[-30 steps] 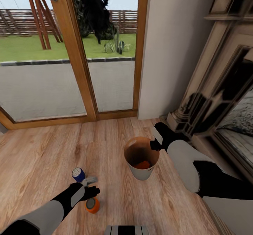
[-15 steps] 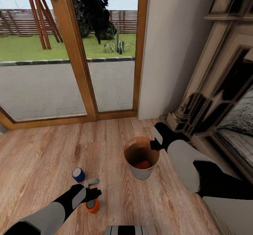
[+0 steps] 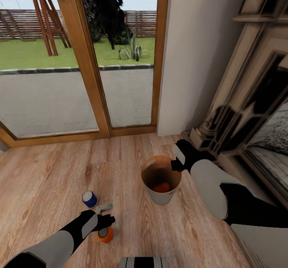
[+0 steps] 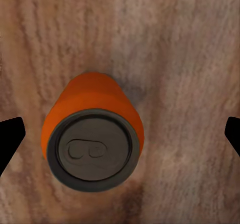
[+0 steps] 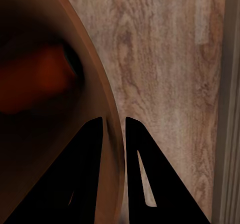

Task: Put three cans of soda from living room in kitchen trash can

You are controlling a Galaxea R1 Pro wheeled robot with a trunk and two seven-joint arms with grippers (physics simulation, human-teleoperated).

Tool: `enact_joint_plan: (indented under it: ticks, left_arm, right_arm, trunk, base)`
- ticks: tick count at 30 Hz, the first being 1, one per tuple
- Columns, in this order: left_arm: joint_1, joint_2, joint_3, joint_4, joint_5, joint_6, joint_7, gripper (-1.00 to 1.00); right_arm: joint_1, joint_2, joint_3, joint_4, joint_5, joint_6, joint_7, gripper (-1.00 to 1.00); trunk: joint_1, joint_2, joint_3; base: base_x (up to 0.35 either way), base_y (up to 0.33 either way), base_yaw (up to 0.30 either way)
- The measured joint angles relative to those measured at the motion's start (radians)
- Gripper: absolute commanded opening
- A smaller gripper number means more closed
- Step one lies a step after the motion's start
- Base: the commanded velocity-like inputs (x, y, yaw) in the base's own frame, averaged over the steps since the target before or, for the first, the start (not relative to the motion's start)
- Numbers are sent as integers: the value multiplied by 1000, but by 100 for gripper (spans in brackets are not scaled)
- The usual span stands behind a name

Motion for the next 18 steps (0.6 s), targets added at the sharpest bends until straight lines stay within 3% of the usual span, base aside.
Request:
enact_joint_plan:
  ticks: [12, 18]
  left_arm:
    - [0, 6, 0, 0, 0, -1, -1, 100]
    - [0, 7, 0, 0, 0, -1, 0, 100]
  right_arm:
    - [0, 0, 0, 0, 1, 0, 0, -100]
    - [0, 0, 0, 1, 1, 0, 0, -100]
  trunk:
    - [0, 0, 0]
    - [3, -1, -23]
  base:
    - [0, 0, 0]
    - [0, 0, 0]
